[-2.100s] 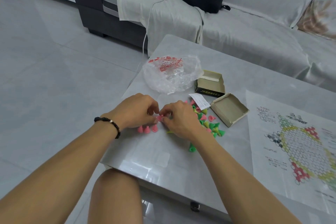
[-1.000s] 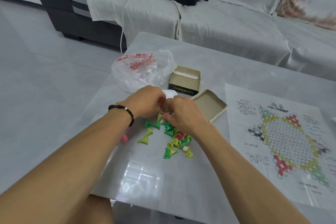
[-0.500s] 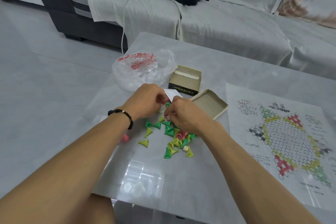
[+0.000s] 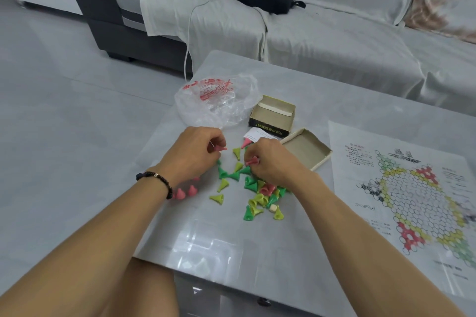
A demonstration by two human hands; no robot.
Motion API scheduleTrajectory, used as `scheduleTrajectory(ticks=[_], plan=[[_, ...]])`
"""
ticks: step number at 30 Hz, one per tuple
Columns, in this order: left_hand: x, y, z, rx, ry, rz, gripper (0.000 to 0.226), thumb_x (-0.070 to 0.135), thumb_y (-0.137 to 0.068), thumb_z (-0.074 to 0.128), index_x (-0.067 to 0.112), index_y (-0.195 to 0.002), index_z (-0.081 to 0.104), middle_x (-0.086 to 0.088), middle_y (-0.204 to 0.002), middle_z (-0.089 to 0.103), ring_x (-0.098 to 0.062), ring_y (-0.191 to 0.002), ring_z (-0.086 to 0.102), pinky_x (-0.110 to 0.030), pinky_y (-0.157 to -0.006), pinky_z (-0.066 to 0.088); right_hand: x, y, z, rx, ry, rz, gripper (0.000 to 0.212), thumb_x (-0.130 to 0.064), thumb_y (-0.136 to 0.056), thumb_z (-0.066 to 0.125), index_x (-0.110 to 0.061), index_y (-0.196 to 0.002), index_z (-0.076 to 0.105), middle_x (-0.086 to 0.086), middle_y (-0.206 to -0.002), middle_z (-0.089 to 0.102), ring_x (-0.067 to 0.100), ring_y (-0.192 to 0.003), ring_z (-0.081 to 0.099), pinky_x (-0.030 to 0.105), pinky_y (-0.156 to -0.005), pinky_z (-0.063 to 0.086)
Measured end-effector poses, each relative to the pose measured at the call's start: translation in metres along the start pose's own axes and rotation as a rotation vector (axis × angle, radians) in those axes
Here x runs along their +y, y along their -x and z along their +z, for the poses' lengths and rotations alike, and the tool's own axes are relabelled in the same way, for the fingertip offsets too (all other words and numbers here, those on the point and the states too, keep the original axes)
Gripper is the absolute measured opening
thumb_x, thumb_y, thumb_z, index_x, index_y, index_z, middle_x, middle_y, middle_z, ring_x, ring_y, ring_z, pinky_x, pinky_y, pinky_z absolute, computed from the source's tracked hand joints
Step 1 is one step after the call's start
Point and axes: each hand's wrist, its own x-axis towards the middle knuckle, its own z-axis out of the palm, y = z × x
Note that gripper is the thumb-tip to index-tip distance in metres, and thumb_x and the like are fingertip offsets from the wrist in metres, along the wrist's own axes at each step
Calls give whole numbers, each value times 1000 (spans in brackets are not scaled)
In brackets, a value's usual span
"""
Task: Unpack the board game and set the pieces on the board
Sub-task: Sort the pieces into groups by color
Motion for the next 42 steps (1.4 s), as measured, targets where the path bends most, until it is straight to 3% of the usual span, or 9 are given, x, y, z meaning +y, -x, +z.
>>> scheduleTrajectory(ticks=[6, 11, 16, 20, 24, 28, 31, 37, 42], plan=[[-27, 3, -29, 67, 34, -77, 14, 9, -83, 69, 19, -92, 72, 10, -82, 66, -2, -76, 61, -16, -71, 46, -33, -11, -14, 135, -132, -74, 22, -10, -85, 61, -16, -103, 71, -6, -96, 55, 9, -82, 54, 19, -73, 37], [-57, 10, -40, 7, -19, -170, 17, 9, -82, 68, 19, -96, 73, 4, -91, 68, -9, -80, 61, -16, -71, 42, -79, -36, 2, 49, -111, -197, 23, -10, -86, 61, -17, -104, 71, -1, -103, 58, 11, -82, 53, 21, -74, 38], [-74, 24, -42, -97, 5, -187, 18, 8, -81, 71, 23, -90, 74, 11, -78, 67, 1, -72, 60, -4, -59, 39, -95, -50, 14, -71, 35, -274, 26, -9, -82, 65, -18, -106, 73, 3, -106, 66, 19, -97, 60, 26, -78, 46], [-74, 28, -39, -104, 6, -147, 27, 0, -81, 67, 21, -97, 73, 10, -82, 68, 4, -74, 59, -9, -66, 45, -96, -51, 17, -77, 77, -268, 30, -15, -82, 70, -20, -112, 71, 1, -108, 65, 19, -98, 60, 25, -74, 43], [-72, 29, -47, -139, 7, -170, 41, -3, -81, 59, 25, -109, 68, 4, -97, 66, -3, -85, 60, -24, -80, 52, -83, -38, 1, -16, -109, -199, 34, -18, -87, 66, -19, -121, 66, 0, -114, 65, 12, -95, 61, 23, -81, 46], [-52, 20, -54, -91, -10, -78, 53, -7, -78, 48, 28, -116, 63, 7, -109, 58, -8, -97, 58, -21, -76, 47, -46, -22, -26, 157, -146, -65, 25, -19, -90, 63, -16, -114, 70, -1, -106, 70, 12, -92, 63, 27, -87, 49], [-25, 4, -42, -21, -3, 33, 43, 0, -83, 49, 24, -115, 64, 8, -111, 62, -7, -94, 58, -23, -80, 47, -12, -5, -40, 250, -165, 63, 22, -14, -87, 63, -16, -107, 72, -4, -98, 71, 11, -89, 64, 26, -86, 50], [14, -41, 8, -113, -92, 101, 28, 13, -86, 56, 23, -111, 64, 6, -111, 64, -11, -94, 57, -29, -84, 48, 31, 19, -44, 166, -47, 172, 19, -14, -83, 63, -20, -98, 74, -3, -94, 71, 9, -84, 62, 20, -76, 49], [24, -69, 36, -219, -209, 126, 33, 4, -87, 56, 29, -109, 62, 6, -108, 55, -15, -91, 53, -31, -79, 48, 38, 18, -28, 32, 171, 31, 28, -14, -77, 59, -25, -99, 72, -6, -84, 68, 17, -83, 64, 28, -66, 49]])
